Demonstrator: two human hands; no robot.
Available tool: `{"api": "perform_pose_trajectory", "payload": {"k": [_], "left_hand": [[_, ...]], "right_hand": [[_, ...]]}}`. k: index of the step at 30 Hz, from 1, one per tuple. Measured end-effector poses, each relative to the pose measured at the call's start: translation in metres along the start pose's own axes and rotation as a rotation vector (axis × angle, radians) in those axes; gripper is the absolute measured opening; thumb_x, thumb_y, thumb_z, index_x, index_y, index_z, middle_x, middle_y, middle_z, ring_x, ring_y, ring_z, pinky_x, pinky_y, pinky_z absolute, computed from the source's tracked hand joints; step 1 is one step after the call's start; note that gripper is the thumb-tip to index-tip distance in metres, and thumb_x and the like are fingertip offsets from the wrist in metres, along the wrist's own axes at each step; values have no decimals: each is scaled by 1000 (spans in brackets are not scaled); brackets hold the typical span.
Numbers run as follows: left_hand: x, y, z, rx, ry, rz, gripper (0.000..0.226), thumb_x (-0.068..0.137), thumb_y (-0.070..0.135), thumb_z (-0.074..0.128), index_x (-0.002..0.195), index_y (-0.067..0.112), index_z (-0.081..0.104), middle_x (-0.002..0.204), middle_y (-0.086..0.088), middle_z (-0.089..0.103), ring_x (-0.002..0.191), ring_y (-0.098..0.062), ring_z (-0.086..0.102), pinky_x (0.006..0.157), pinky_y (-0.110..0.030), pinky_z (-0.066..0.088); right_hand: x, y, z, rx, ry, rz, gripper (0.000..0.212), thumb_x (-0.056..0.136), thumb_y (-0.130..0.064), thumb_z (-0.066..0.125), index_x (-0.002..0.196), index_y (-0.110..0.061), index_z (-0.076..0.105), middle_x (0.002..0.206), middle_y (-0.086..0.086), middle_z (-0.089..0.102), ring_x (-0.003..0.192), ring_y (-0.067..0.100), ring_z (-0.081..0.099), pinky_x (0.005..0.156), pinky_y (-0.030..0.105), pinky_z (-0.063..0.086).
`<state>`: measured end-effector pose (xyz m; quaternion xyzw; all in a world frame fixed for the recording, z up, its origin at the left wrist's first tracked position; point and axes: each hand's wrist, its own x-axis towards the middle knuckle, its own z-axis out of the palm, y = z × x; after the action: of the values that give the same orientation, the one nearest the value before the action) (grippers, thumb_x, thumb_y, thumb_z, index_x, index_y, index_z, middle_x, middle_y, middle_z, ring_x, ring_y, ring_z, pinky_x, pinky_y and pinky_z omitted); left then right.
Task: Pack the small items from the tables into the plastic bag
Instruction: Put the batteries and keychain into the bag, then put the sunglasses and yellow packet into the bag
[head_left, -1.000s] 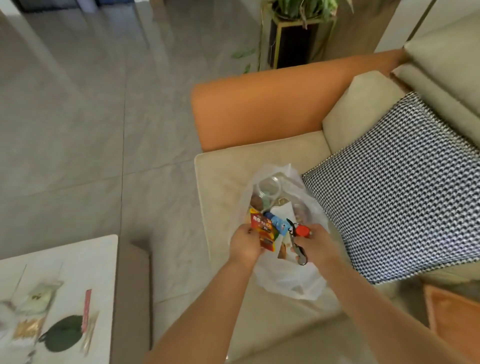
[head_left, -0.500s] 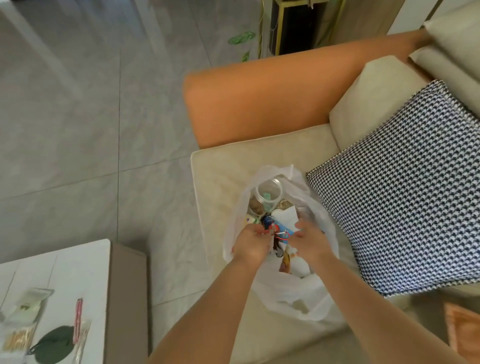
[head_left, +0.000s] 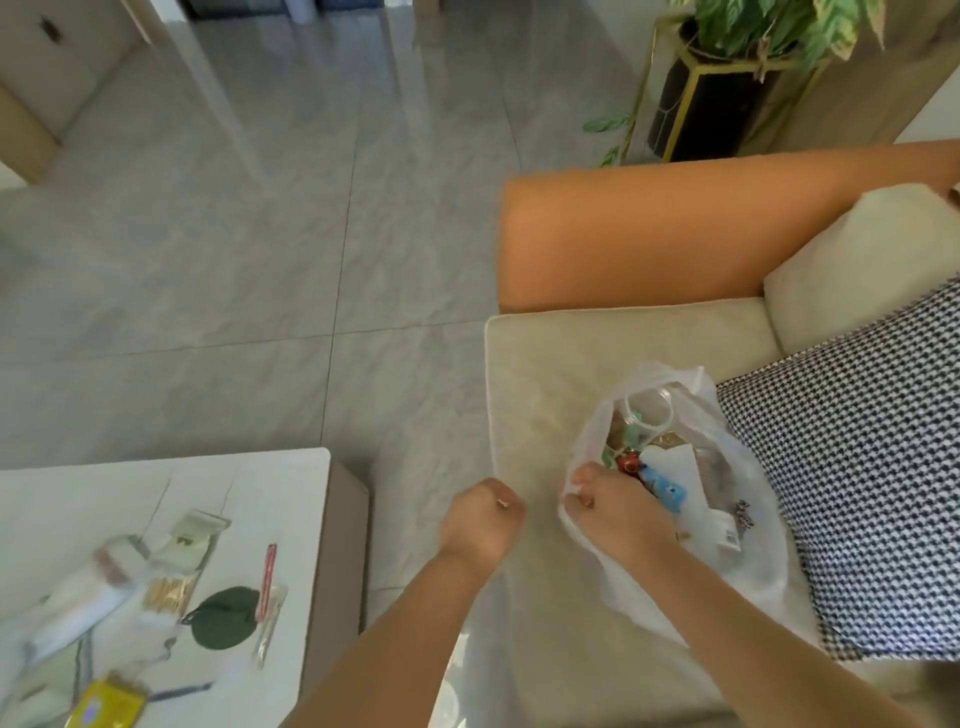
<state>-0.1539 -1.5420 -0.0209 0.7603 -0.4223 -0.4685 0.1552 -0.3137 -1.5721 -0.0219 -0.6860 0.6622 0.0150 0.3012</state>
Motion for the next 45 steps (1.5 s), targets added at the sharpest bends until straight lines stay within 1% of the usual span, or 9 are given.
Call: {"api": "perform_pose_trajectory", "payload": {"k": [5,9,15,18,26,31,38,42,45], "left_hand": [[-22,-86,-54,217,48,-31,24,88,37,49,101,23,64,109,0,67,102,-23,62,84,-27,48],[-49,-166,-93,172,56,-122,26,88,38,47,101,23,64,108,-1,68,101,-22,63,85,-28,50],[-97,-284,-145,76,153,-301,24,85,46,46,90,28,60,108,1,68,102,-21,63,84,-27,46],[-122,-338,-164,31,194,-382,35,84,59,45,95,30,61,108,7,67,103,-16,61,80,-25,41],[-178,-465,-204,-108,258,-569,35,88,58,41,102,33,60,115,9,63,107,-14,59,80,-25,40],[-200,-525,-216,-200,308,-705,38,89,59,41,105,31,60,116,9,63,106,-13,58,80,-24,41],[-187,-587,-224,-307,471,-796,48,86,61,49,122,31,59,126,6,60,112,-14,57,88,-27,45],[-166,-618,-224,-197,500,-827,46,87,51,54,126,27,56,125,4,58,117,-19,51,95,-37,48],[-147,-636,-220,-130,505,-838,45,89,40,56,131,25,50,125,1,55,118,-20,47,92,-34,46]], "right_hand": [[-21,-64,61,-133,-53,-136,16,88,-37,46,86,-21,46,94,3,63,91,24,62,72,30,47],[-45,-121,121,-198,-125,-206,29,88,-37,46,111,-22,56,112,2,65,108,22,60,86,29,48],[-95,-216,205,-228,-238,-304,37,87,-44,46,119,-29,55,120,-7,63,114,16,58,90,28,45],[-120,-257,244,-251,-297,-382,39,89,-47,44,122,-28,54,122,-8,62,114,14,58,92,28,45],[-162,-340,333,-397,-451,-569,40,94,-46,40,127,-24,49,129,-7,57,117,12,55,89,26,43],[-169,-373,379,-464,-503,-636,40,93,-47,41,123,-23,51,122,-6,60,110,12,58,82,26,43],[-146,-413,436,-638,-490,-784,42,88,-51,47,118,-21,51,117,-1,58,114,20,52,86,33,47],[-129,-430,472,-797,-521,-820,48,89,-48,49,127,-20,44,131,2,47,125,26,41,94,38,42],[-118,-442,498,-828,-515,-852,53,89,-45,51,134,-19,39,137,5,42,129,27,36,97,40,39]]}}
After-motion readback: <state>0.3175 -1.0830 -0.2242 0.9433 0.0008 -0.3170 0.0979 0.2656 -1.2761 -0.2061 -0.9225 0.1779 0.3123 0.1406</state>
